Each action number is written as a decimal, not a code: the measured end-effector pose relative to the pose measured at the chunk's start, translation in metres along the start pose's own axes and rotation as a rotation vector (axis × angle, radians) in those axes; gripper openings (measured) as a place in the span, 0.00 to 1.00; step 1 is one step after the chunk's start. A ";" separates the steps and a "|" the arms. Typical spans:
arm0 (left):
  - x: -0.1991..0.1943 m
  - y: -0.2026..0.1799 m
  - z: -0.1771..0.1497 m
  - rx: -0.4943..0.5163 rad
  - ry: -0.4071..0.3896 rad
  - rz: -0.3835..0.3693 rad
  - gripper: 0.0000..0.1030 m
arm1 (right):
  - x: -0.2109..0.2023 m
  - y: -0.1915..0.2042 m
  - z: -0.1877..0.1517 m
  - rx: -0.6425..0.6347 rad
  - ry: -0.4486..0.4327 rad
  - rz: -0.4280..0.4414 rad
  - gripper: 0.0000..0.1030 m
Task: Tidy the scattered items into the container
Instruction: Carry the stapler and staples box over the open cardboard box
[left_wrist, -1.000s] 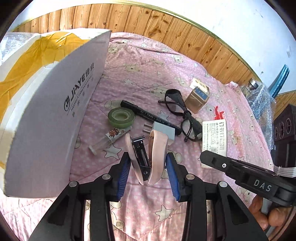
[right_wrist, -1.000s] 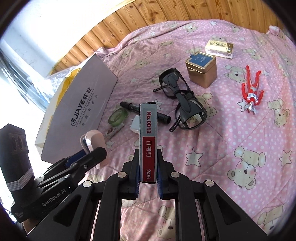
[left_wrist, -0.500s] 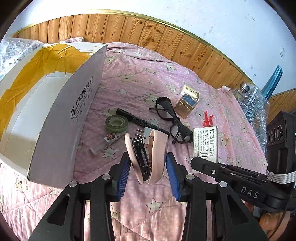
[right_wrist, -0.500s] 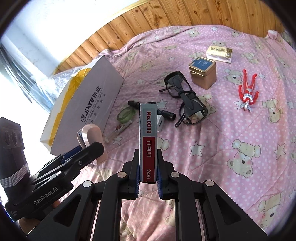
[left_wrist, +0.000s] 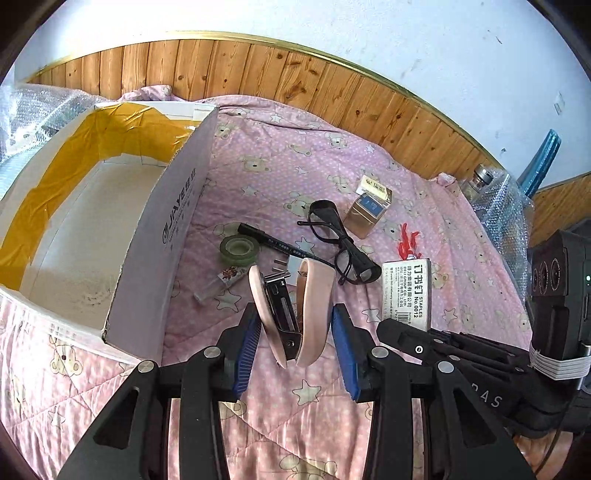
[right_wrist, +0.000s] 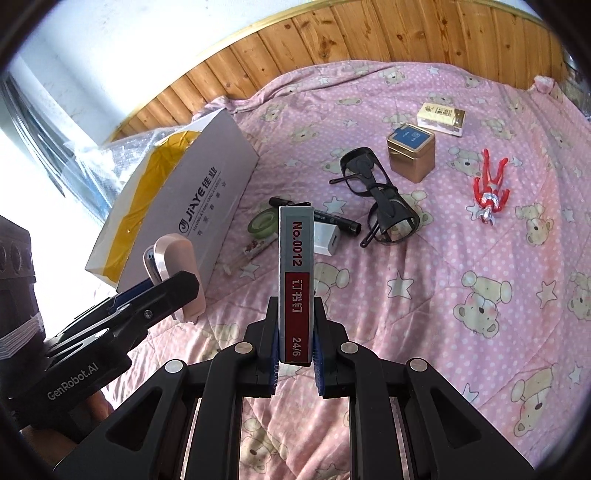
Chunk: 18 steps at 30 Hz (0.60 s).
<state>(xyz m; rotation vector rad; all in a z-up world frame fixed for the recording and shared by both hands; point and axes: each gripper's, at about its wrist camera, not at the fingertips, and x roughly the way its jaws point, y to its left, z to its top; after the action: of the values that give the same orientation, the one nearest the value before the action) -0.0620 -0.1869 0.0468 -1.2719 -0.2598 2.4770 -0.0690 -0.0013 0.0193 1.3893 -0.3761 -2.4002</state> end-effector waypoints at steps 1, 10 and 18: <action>-0.003 0.000 0.000 0.000 -0.004 -0.004 0.39 | -0.001 0.002 0.000 -0.003 -0.002 -0.001 0.15; -0.027 0.003 0.006 -0.009 -0.047 -0.033 0.39 | -0.016 0.025 0.010 -0.038 -0.031 -0.010 0.15; -0.045 0.012 0.014 -0.029 -0.080 -0.051 0.39 | -0.024 0.043 0.020 -0.057 -0.053 -0.014 0.15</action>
<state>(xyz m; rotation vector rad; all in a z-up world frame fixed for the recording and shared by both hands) -0.0518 -0.2153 0.0852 -1.1636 -0.3448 2.4927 -0.0683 -0.0294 0.0649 1.3105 -0.3106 -2.4429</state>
